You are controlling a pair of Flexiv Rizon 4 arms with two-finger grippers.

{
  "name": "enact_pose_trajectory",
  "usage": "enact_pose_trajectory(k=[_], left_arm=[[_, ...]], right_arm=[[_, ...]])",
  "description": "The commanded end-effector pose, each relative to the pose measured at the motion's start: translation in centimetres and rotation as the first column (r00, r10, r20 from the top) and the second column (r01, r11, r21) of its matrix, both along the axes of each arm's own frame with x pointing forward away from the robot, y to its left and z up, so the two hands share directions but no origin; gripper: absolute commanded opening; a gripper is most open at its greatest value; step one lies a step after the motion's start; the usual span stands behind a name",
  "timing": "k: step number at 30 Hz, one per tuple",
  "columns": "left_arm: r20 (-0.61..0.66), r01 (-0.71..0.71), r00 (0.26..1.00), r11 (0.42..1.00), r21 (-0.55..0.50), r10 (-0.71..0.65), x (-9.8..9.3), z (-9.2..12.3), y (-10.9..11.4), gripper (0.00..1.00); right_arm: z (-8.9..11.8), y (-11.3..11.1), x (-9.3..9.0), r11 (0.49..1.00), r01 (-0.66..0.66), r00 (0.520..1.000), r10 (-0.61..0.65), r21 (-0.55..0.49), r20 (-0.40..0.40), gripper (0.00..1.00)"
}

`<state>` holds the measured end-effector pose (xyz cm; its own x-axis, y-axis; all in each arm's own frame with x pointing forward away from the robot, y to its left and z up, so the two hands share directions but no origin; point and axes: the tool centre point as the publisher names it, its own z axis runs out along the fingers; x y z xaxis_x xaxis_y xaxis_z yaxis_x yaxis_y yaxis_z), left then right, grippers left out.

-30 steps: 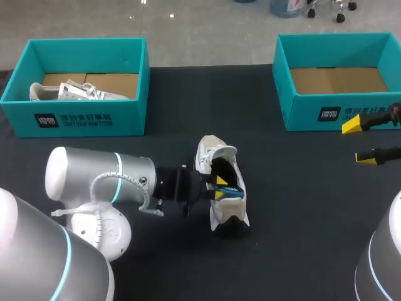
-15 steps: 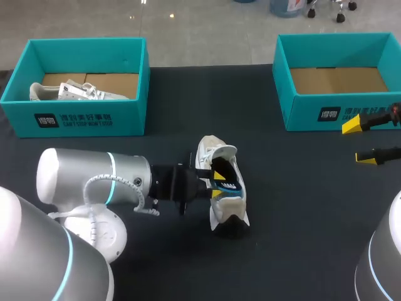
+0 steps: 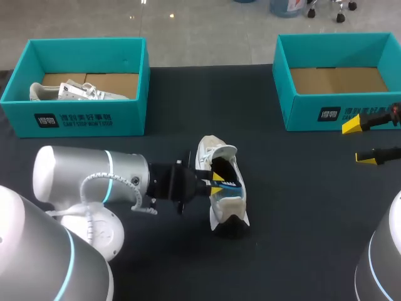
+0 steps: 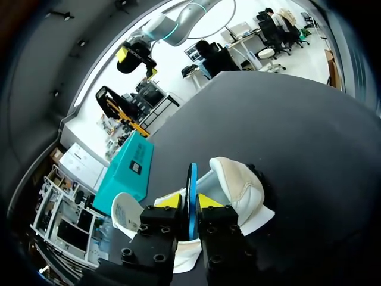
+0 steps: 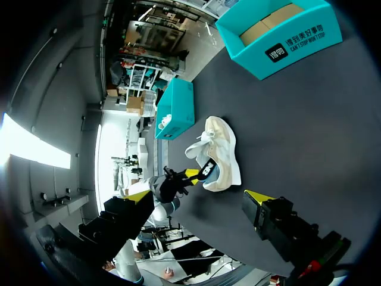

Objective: Take the shoe out of the shoebox, open the shoe tongue, remove and reinsert the insole, then place the shoe into the shoebox

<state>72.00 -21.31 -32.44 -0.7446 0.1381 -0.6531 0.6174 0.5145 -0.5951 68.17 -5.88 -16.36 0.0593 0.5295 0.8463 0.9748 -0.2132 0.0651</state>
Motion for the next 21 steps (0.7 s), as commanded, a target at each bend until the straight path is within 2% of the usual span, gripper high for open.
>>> enact_pose_trajectory(k=[1, 3, 9, 21], left_arm=[[-0.002, 0.009, 1.000, 1.000, 0.015, -0.009, -0.3, 0.6, 0.6, 0.16], [-0.003, 0.012, 1.000, 1.000, 0.022, -0.012, -0.3, 0.6, 0.6, 0.15], [-0.023, 0.019, 1.000, 1.000, 0.023, -0.018, -0.1, 0.2, 0.3, 0.03], [-0.047, 0.047, 0.998, 0.999, 0.024, -0.045, -0.3, -0.4, -0.6, 0.00]], right_arm=[[0.0, 0.1, 0.0, 1.000, 0.001, 1.000, -0.001, -0.002, -0.002, 1.00], [0.0, 0.1, 0.0, 1.000, 0.001, 1.000, -0.001, -0.002, -0.002, 1.00], [0.0, 0.1, 0.0, 1.000, 0.001, 1.000, -0.001, -0.002, -0.002, 1.00], [0.0, 0.1, 0.0, 1.000, 0.001, 1.000, -0.001, -0.002, -0.002, 1.00]])
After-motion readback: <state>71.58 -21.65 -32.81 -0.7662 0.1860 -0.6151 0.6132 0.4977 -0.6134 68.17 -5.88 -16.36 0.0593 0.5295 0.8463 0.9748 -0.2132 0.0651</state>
